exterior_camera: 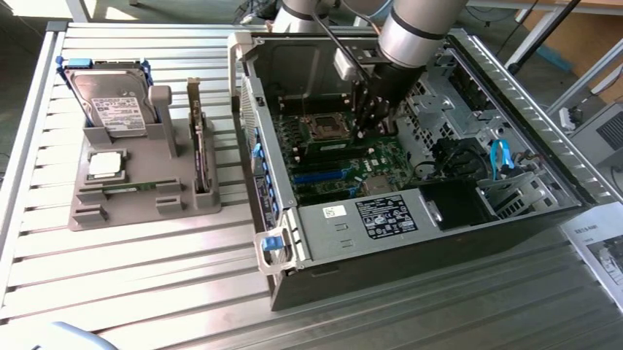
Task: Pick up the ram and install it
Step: 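Insert the ram into the slot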
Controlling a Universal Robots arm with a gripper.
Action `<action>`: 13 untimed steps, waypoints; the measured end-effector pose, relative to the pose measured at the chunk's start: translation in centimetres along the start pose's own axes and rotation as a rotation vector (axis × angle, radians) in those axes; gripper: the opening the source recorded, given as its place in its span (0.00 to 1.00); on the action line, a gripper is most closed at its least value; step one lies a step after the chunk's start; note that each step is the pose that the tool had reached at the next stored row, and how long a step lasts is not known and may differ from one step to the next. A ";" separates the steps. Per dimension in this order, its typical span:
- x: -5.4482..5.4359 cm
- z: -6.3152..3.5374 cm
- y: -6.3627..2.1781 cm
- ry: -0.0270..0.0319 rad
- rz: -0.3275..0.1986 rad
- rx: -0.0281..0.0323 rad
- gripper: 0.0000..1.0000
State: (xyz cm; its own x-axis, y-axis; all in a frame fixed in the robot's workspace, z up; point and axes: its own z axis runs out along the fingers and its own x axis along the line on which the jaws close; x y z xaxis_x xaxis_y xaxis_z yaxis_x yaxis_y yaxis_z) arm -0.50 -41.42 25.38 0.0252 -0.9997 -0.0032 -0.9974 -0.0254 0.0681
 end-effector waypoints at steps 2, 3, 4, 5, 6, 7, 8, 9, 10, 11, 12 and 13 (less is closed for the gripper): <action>0.0 0.25 -0.02 0.0001 0.000 -0.0001 0.13; 0.0 0.34 -0.02 0.0001 0.000 0.0000 0.13; 0.0 0.35 -0.02 0.0002 0.000 -0.0001 0.13; 0.0 0.35 -0.02 0.0002 0.000 -0.0001 0.13; 0.0 0.35 -0.02 0.0002 0.000 -0.0001 0.13; 0.0 0.35 -0.02 0.0002 0.000 -0.0001 0.13; 0.0 0.36 -0.02 0.0002 0.000 -0.0001 0.13; 0.0 0.36 -0.01 0.0001 0.000 0.0000 0.13; 0.0 0.37 0.01 -0.0002 0.000 0.0004 0.13; 0.0 0.37 0.04 -0.0004 0.000 0.0009 0.13; 0.0 0.37 0.06 -0.0005 0.000 0.0014 0.13; 0.0 0.37 0.07 -0.0005 0.000 0.0016 0.13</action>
State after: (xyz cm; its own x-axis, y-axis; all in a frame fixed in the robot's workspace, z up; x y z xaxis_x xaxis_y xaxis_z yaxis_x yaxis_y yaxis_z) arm -0.60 -41.42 25.02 0.0252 -0.9997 -0.0037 -0.9975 -0.0254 0.0665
